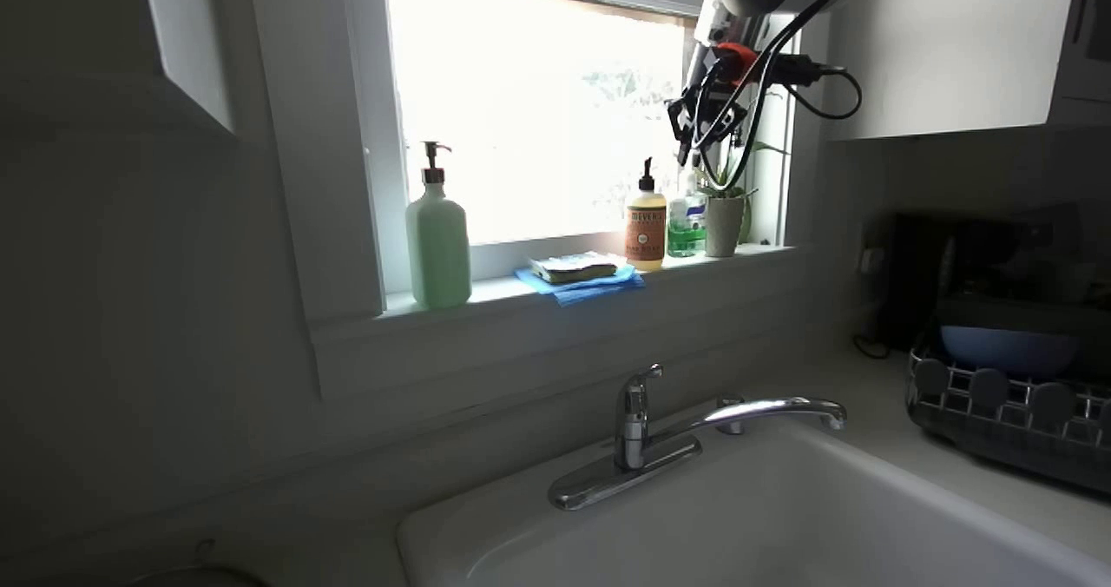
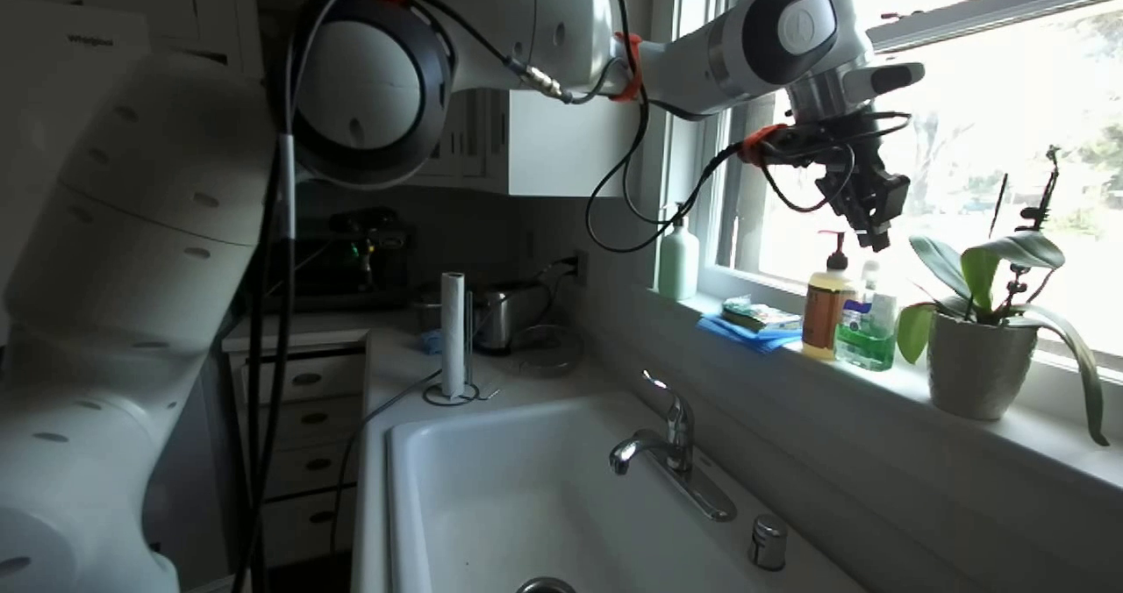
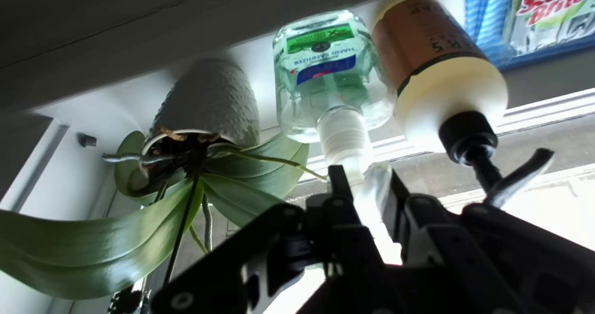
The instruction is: Pick up the clear soap bottle with a white nozzle and put it on the kitchen counter to the left side of the tap
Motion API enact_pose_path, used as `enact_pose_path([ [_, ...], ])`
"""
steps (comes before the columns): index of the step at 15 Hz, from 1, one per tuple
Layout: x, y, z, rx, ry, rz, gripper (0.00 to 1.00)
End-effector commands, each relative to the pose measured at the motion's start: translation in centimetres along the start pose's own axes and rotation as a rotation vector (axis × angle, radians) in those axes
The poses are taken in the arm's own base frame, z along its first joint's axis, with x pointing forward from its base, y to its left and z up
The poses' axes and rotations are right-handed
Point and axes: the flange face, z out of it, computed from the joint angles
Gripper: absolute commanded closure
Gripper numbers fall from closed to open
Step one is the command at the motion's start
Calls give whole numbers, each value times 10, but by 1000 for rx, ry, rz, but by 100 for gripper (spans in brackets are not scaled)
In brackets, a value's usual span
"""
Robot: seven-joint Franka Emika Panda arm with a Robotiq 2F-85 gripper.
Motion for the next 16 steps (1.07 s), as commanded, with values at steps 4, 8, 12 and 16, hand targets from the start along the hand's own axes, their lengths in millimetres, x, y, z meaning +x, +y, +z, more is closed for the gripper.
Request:
enact_pose_path([
  [4,-26,15,-53,4,-61,-123,95],
  [8,-56,21,-75,29,-111,-181,95],
  [12,-94,15,-79,74,-138,-176,95],
  [16,-137,-4,-71,121,-158,-188,95],
])
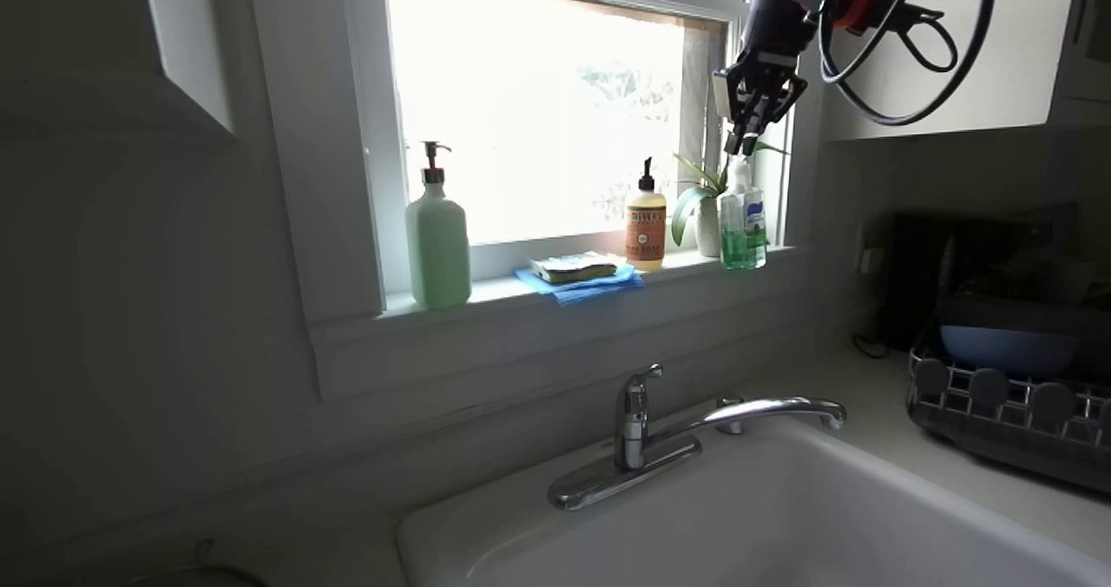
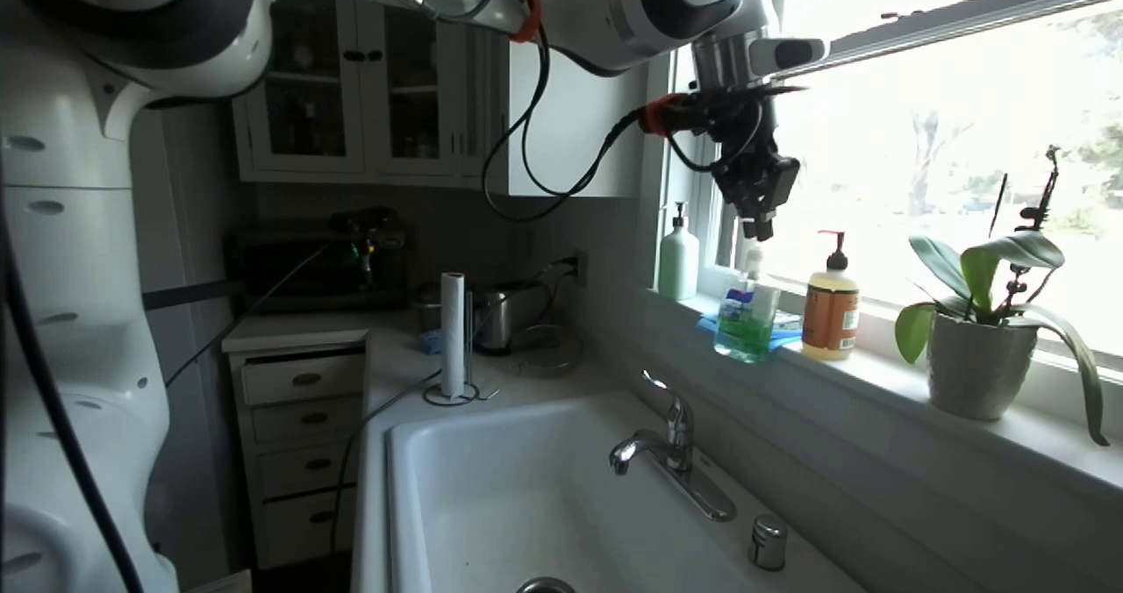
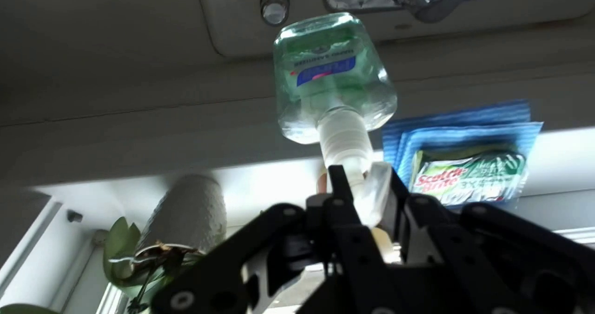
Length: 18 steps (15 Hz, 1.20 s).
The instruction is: Pick up the clear soap bottle with a white nozzle and put it on the kitchen counter to the left side of the tap
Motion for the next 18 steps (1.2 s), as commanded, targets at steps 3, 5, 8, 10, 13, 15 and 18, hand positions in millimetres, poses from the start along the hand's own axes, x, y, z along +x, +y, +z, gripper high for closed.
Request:
enact_pose_path([
  [3,-51,-40,26,98,-7,13,95],
  [5,-61,-59,36,137,-13,23,95],
  [8,-73,-90,45,200,-12,31,95],
  [10,-83,-111,52,232,-18,30,95],
  [13,-81,-122,60,220,-36,-9,80],
  [15,-90,-136,64,239,-45,-21,80],
  [18,-90,-136,64,242,-47,-19,80],
])
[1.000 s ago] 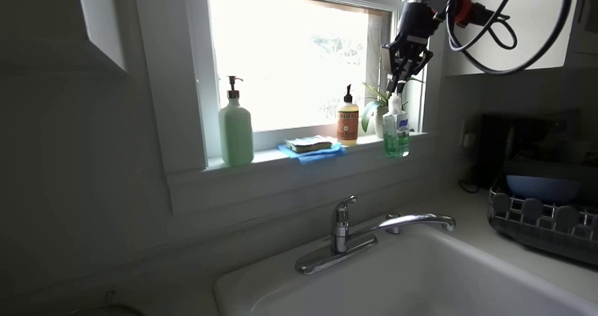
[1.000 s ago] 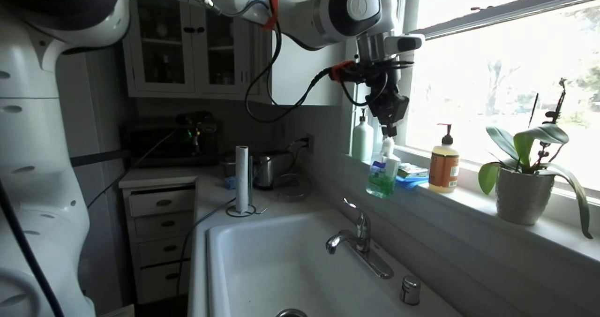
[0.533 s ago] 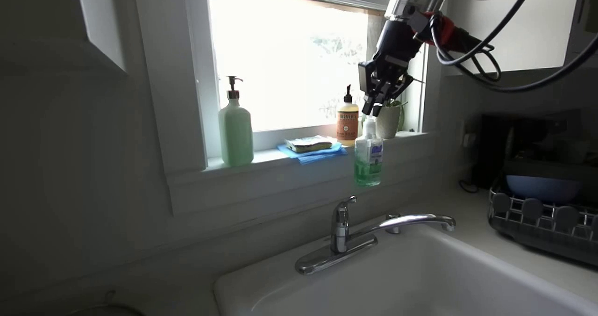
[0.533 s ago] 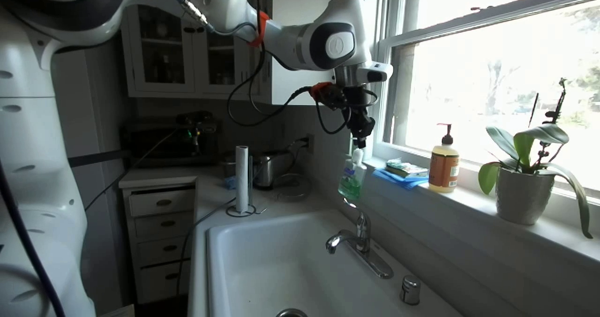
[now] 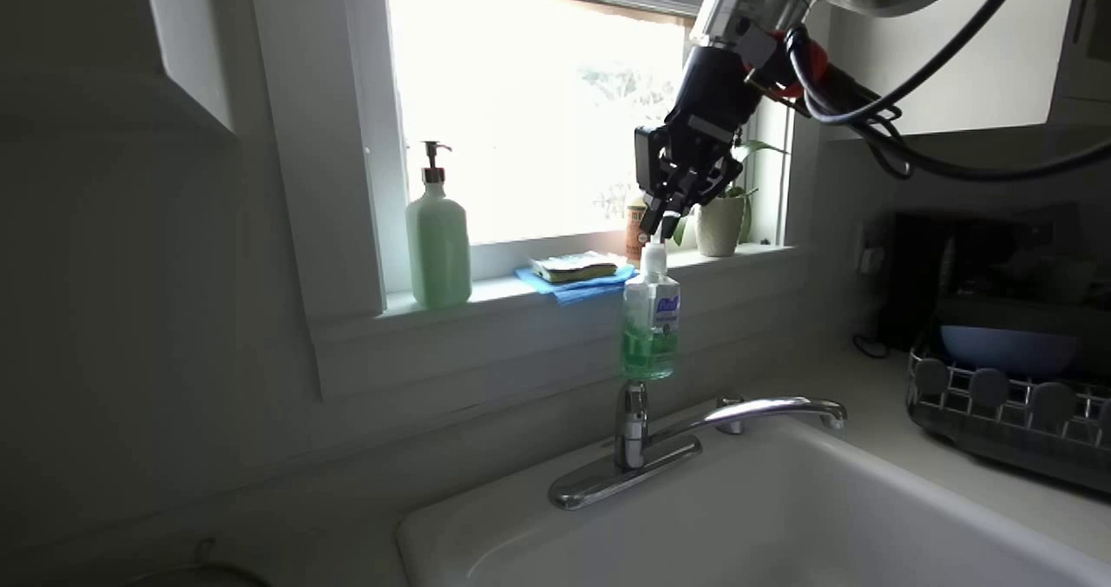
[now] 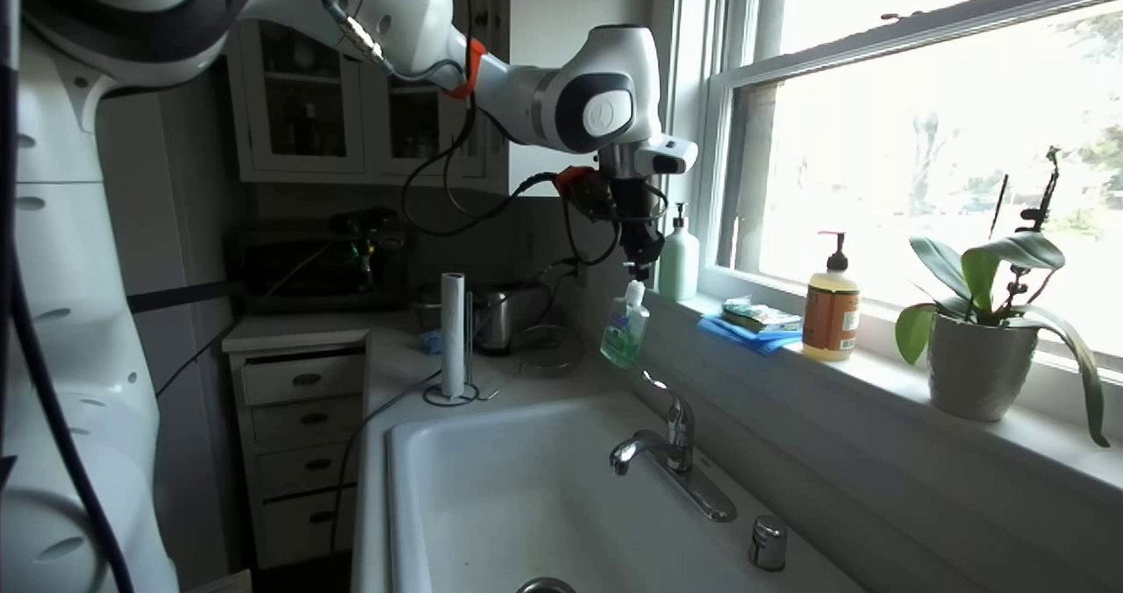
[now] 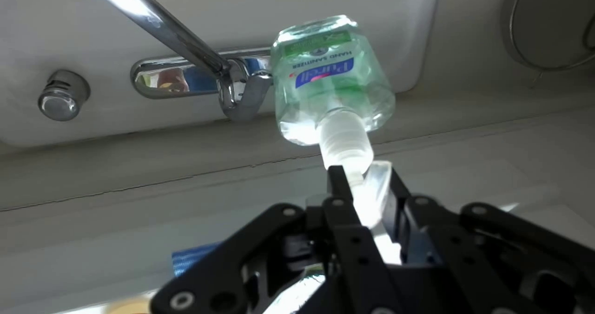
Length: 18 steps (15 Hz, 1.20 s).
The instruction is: Pick up the clear soap bottle with a white nozzle and put it on the kitchen counter to the left side of the tap
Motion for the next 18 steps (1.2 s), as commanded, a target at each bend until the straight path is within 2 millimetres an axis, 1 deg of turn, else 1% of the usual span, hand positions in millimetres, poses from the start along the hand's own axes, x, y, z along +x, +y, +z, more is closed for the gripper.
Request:
enact_pose_path([
  [1,1,0,-1,-1,-1,1,80],
  [4,1,0,-1,0,-1,1,80],
  [5,1,0,-1,0,-1,2,95],
  [6,-1,-4,5,0,-7,-16,95],
  [11,-20,-33,46,9,-51,-79,95],
  [13,-25,-46,60,15,-43,-103,95],
  [18,-27,-68,101,26,29,-189,95],
])
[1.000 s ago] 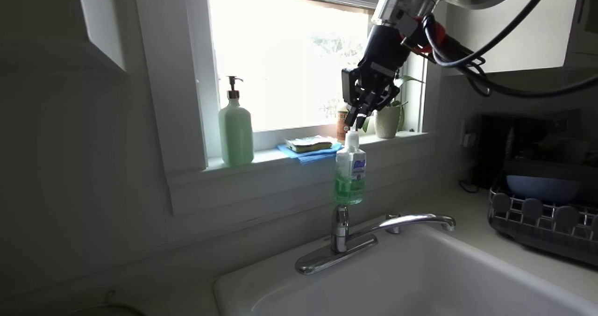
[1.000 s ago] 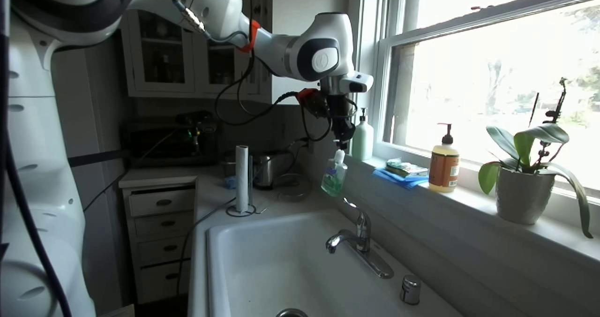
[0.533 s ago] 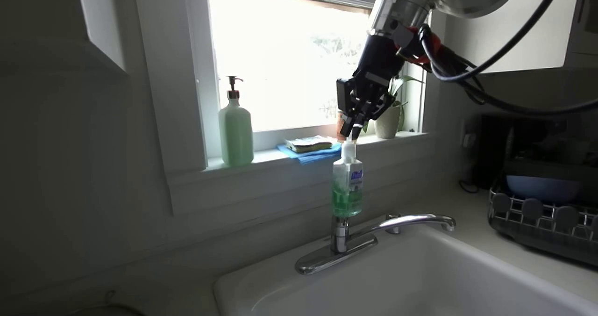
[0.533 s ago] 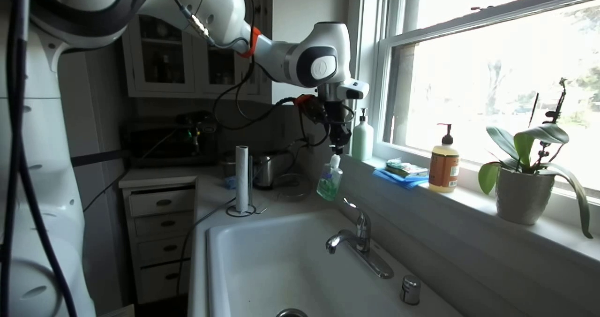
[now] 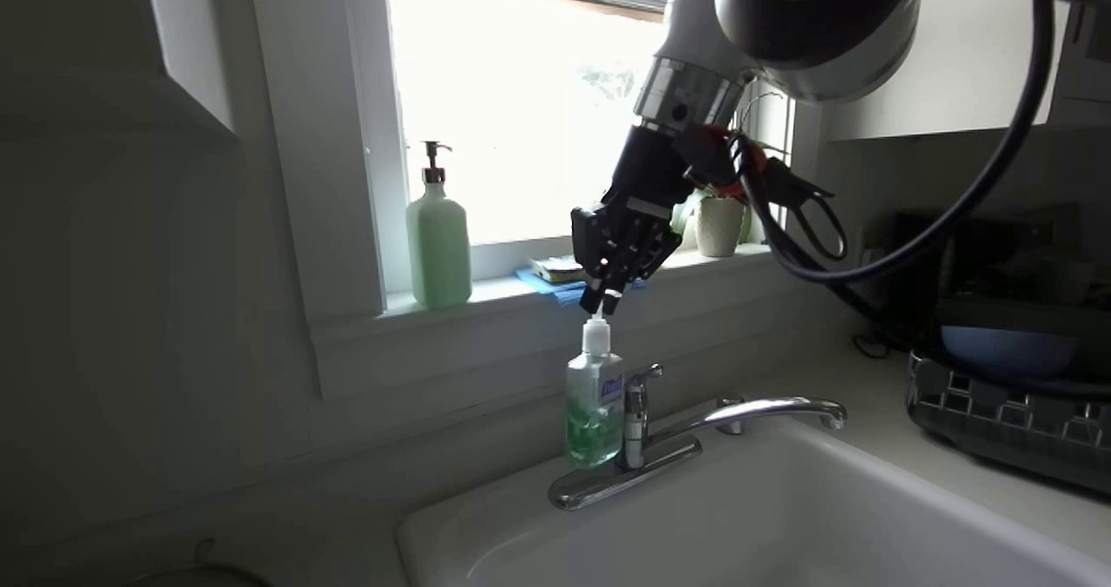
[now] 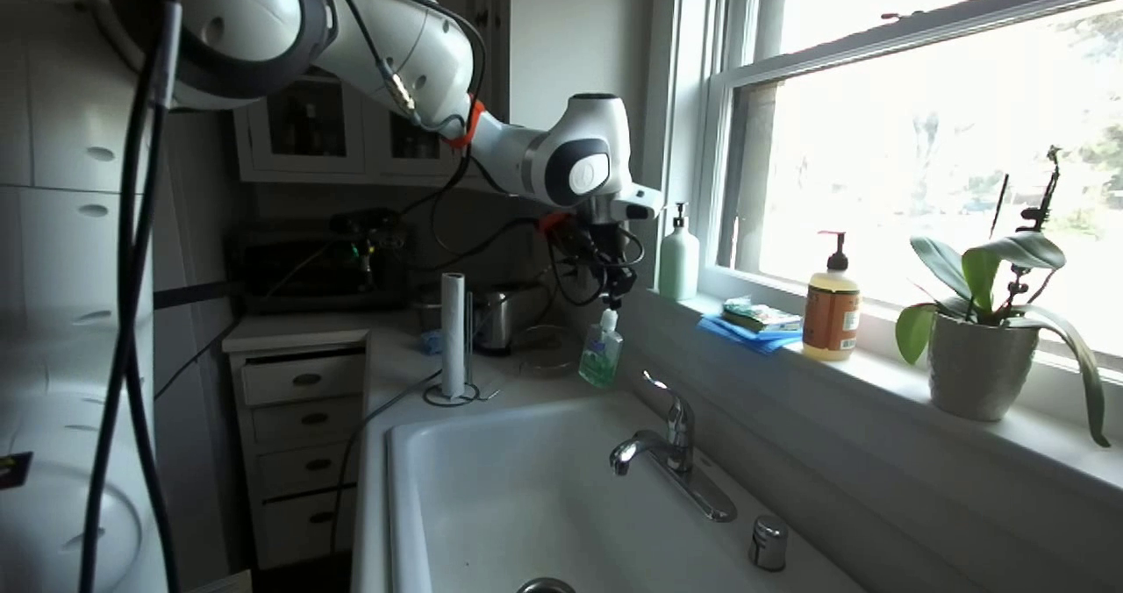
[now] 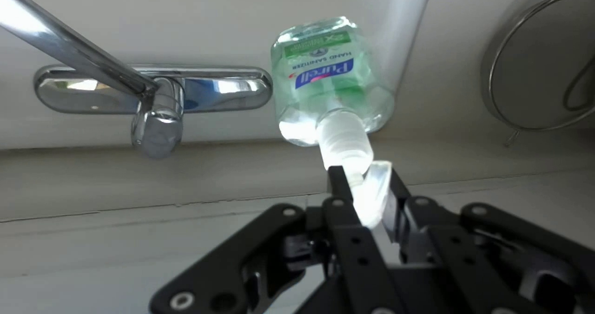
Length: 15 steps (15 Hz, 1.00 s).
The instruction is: Pick up the clear soap bottle with a white nozzle and put it on the kitchen counter to the left side of the tap
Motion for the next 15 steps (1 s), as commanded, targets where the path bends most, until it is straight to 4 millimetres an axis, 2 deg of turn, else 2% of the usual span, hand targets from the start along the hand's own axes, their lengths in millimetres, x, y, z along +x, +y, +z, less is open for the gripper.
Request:
enact_pose_path([
  [1,4,-14,25,5,65,-78,95],
  [9,-2,-41,91,21,167,-190,95],
  [15,-1,-51,126,36,181,-244,95],
])
